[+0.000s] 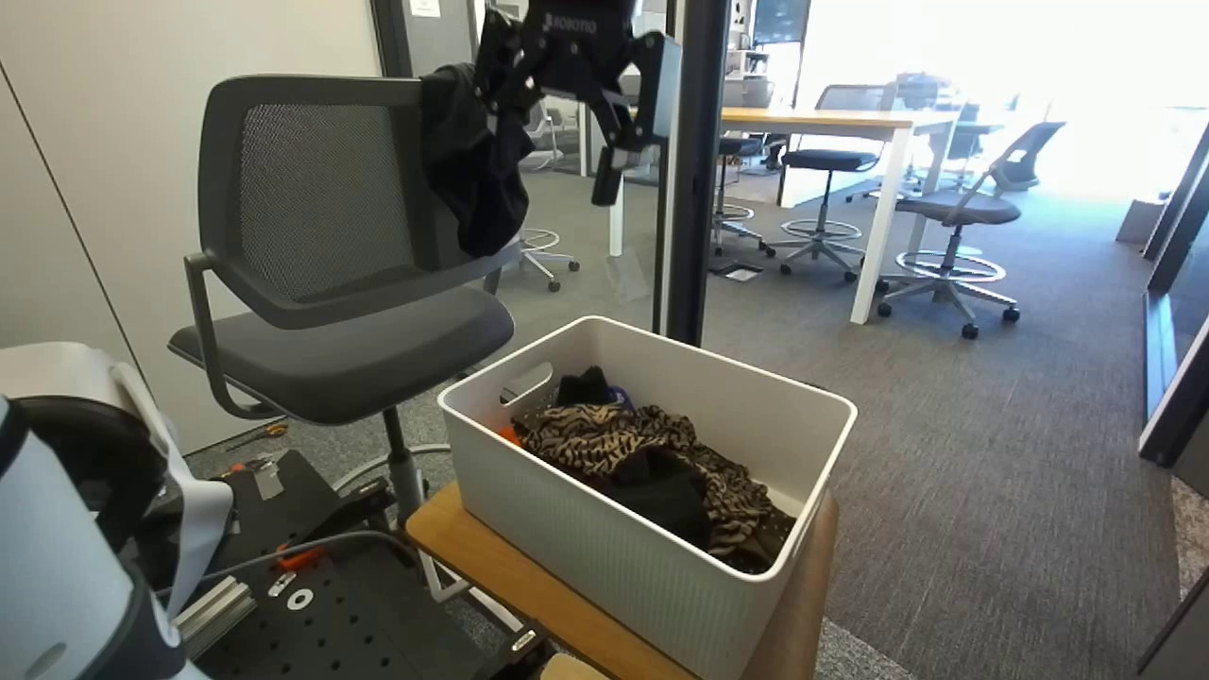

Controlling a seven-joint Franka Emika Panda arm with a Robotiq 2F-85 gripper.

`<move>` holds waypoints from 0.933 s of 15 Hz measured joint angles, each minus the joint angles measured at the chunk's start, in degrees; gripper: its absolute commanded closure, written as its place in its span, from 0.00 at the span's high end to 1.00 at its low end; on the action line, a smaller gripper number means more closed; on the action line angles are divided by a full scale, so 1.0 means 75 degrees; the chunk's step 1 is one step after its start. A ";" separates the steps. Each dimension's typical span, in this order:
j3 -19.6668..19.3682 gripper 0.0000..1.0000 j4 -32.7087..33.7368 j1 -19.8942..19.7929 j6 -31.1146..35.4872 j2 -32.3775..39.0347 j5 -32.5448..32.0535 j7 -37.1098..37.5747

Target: Put the black cloth on the head rest

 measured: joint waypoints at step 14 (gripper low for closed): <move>-0.0482 1.00 0.0254 -0.0519 0.2882 0.4638 0.1386 -0.2239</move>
